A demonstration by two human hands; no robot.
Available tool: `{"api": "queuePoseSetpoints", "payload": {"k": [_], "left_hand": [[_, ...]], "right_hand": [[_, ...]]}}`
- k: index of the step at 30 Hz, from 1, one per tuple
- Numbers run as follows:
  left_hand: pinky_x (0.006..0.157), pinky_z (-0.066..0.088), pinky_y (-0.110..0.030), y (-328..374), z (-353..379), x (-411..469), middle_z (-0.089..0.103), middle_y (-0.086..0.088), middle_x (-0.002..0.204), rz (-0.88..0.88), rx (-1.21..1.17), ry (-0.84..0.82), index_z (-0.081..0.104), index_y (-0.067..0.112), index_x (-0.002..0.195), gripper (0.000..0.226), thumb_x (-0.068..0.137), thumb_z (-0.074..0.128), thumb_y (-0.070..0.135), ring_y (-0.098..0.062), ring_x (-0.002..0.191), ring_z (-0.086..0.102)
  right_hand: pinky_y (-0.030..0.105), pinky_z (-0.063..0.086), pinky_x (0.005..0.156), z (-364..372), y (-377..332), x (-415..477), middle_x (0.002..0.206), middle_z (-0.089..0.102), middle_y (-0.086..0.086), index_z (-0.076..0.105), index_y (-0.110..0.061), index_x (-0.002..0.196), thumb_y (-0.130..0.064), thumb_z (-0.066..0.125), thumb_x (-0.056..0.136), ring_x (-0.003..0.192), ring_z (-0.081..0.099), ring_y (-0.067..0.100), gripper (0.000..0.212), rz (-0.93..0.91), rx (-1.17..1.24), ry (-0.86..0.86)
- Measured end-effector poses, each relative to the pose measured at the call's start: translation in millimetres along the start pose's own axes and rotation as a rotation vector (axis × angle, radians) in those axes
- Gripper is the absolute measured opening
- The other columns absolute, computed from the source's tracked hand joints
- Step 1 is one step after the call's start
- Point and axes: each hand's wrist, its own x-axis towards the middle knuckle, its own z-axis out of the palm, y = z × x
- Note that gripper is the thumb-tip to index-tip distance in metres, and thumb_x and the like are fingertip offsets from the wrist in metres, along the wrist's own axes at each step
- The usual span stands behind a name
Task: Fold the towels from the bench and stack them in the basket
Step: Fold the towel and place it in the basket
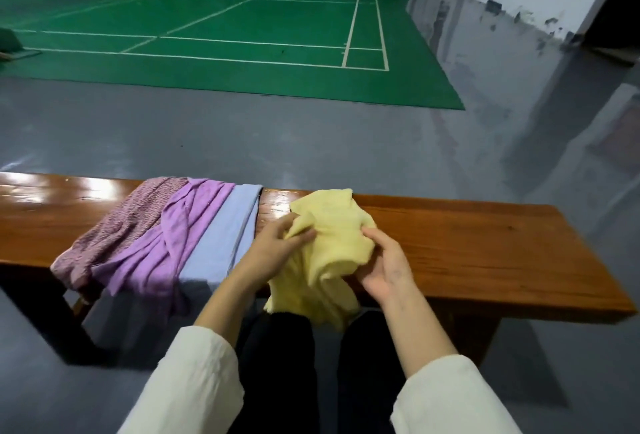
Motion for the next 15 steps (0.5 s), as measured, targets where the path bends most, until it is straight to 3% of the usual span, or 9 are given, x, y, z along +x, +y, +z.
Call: {"api": "queuePoseSetpoints", "payload": {"k": [2, 4, 7, 9, 11, 15], "left_hand": [[0.079, 0.044, -0.024, -2, -13, 1, 0.067, 0.008, 0.097, -0.011, -0.061, 0.07, 0.065, 0.025, 0.1, 0.011, 0.089, 0.065, 0.027, -0.009, 0.094, 0.06], [0.082, 0.046, -0.026, -4, -24, 0, 0.067, 0.006, 0.1, -0.032, -0.087, 0.119, 0.065, 0.027, 0.1, 0.013, 0.088, 0.067, 0.03, -0.011, 0.096, 0.06], [0.093, 0.05, -0.036, 2, -27, -6, 0.07, 0.002, 0.108, -0.099, -0.178, 0.023, 0.067, 0.025, 0.107, 0.038, 0.075, 0.069, 0.045, -0.018, 0.105, 0.064], [0.094, 0.052, -0.036, 7, -19, -10, 0.072, 0.001, 0.107, -0.108, -0.224, -0.045, 0.067, 0.021, 0.11, 0.036, 0.08, 0.07, 0.04, -0.018, 0.104, 0.066], [0.087, 0.054, -0.029, 14, -10, -15, 0.072, 0.002, 0.107, -0.08, -0.269, -0.084, 0.064, 0.021, 0.114, 0.024, 0.091, 0.062, 0.026, -0.016, 0.101, 0.067], [0.078, 0.056, -0.027, 19, -8, -19, 0.07, -0.003, 0.111, -0.086, -0.466, -0.098, 0.058, 0.022, 0.123, 0.031, 0.093, 0.056, 0.015, -0.017, 0.099, 0.068]], "right_hand": [[0.013, 0.033, 0.03, -6, -3, 1, 0.052, 0.055, 0.002, 0.058, -0.006, 0.082, -0.015, 0.058, 0.089, 0.033, 0.047, 0.008, 0.011, 0.093, 0.068, -0.026], [0.01, 0.015, 0.026, -8, -2, 4, 0.052, 0.037, -0.004, 0.05, -0.007, 0.078, -0.028, 0.061, 0.085, 0.028, 0.028, 0.004, 0.025, 0.264, 0.018, -0.107], [0.013, 0.026, 0.03, -3, 9, 8, 0.066, 0.047, -0.001, 0.056, -0.002, 0.105, -0.04, 0.064, 0.083, 0.042, 0.041, 0.006, 0.045, 0.363, -0.198, -0.13], [0.022, 0.048, 0.05, 5, 20, 11, 0.086, 0.061, 0.008, 0.058, -0.005, 0.113, -0.045, 0.068, 0.078, 0.071, 0.059, 0.017, 0.054, 0.339, -0.337, -0.03], [0.037, 0.054, 0.074, 15, 31, 14, 0.106, 0.064, 0.013, 0.057, -0.009, 0.118, -0.049, 0.065, 0.083, 0.095, 0.061, 0.027, 0.054, 0.318, -0.395, 0.029], [0.039, 0.053, 0.073, 37, 37, 15, 0.099, 0.068, 0.012, 0.063, -0.013, 0.11, -0.048, 0.063, 0.087, 0.091, 0.063, 0.027, 0.042, 0.297, -0.482, 0.015]]}}
